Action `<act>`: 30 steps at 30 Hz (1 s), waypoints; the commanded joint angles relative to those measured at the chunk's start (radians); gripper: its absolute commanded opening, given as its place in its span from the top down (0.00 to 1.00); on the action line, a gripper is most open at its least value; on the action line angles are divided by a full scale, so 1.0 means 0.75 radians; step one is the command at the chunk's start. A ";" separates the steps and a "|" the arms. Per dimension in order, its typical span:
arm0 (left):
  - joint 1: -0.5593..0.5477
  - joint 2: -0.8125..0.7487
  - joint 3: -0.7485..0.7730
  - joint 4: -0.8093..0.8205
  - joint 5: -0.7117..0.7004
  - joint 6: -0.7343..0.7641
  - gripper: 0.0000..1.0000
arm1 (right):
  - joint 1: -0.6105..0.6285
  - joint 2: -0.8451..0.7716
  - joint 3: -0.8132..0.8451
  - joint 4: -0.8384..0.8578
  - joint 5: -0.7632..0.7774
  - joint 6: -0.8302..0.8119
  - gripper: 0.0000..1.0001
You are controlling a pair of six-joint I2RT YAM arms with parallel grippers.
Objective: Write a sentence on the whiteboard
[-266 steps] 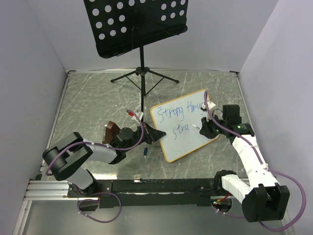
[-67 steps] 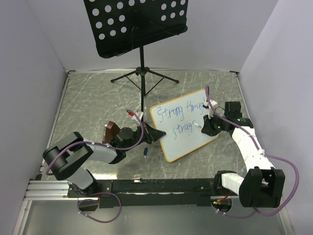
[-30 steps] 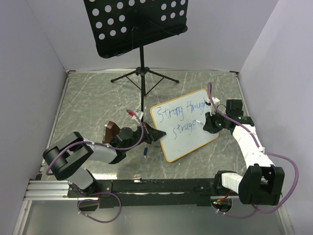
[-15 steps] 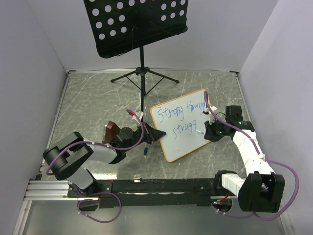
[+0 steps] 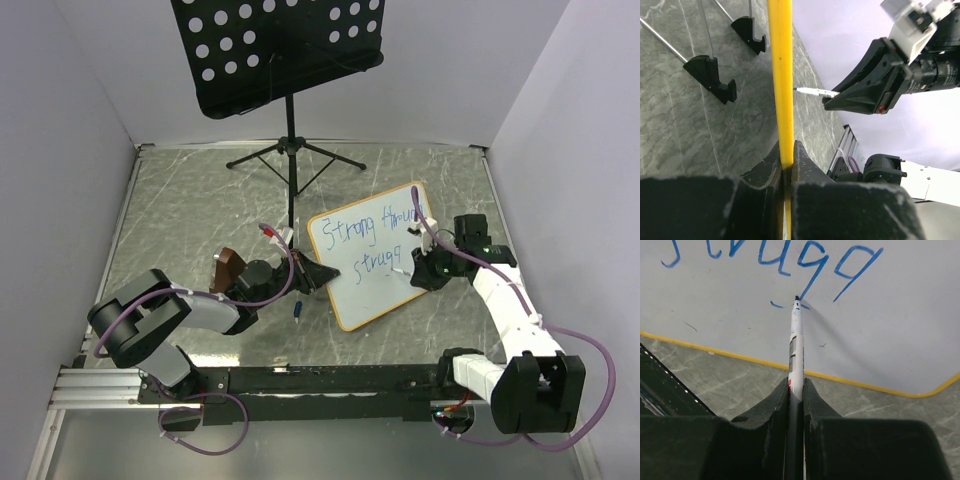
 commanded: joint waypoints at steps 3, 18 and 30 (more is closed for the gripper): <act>-0.007 -0.014 0.039 0.147 0.054 0.048 0.99 | -0.018 -0.048 0.113 0.064 -0.053 0.088 1.00; -0.009 -0.014 0.031 0.164 0.058 0.046 0.99 | -0.149 0.026 0.100 0.291 0.041 0.270 1.00; -0.007 -0.006 0.035 0.168 0.065 0.046 0.99 | -0.145 0.108 0.117 0.367 0.053 0.325 1.00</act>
